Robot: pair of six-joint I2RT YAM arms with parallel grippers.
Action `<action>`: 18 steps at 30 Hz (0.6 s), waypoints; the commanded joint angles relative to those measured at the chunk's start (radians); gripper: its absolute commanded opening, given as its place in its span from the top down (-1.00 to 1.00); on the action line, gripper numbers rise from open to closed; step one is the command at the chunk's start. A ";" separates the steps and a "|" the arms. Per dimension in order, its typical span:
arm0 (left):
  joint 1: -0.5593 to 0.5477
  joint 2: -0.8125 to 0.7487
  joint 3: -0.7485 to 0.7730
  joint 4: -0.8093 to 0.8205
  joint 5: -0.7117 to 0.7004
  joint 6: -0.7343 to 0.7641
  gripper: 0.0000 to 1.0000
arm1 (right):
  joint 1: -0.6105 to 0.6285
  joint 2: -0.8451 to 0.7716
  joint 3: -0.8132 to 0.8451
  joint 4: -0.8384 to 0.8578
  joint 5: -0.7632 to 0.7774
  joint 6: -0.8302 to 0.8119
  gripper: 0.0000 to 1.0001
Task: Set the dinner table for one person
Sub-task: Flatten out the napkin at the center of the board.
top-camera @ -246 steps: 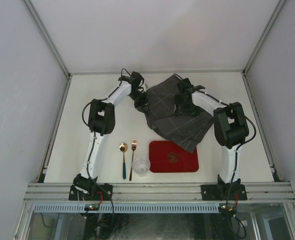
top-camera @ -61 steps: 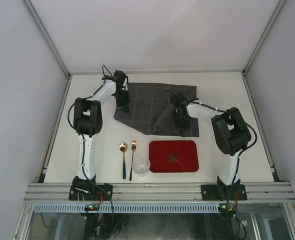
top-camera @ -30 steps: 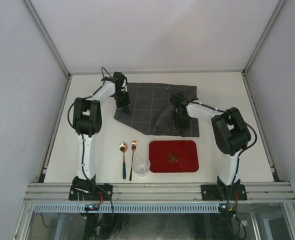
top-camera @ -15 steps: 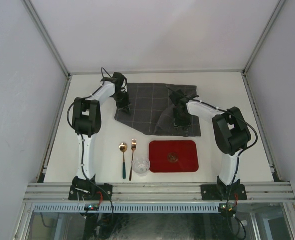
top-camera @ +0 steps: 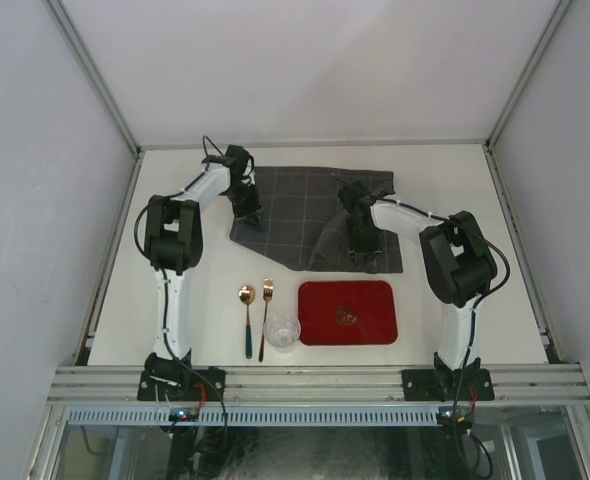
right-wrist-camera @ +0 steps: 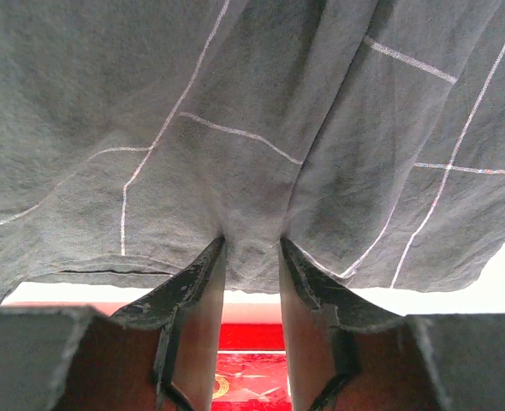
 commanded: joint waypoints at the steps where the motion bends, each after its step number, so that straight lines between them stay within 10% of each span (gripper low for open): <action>1: -0.008 0.001 -0.037 -0.007 -0.013 0.020 1.00 | -0.003 -0.001 0.029 0.005 0.005 -0.005 0.39; 18: -0.008 0.004 -0.033 -0.004 -0.004 0.019 1.00 | -0.007 0.008 0.029 -0.007 0.008 -0.003 1.00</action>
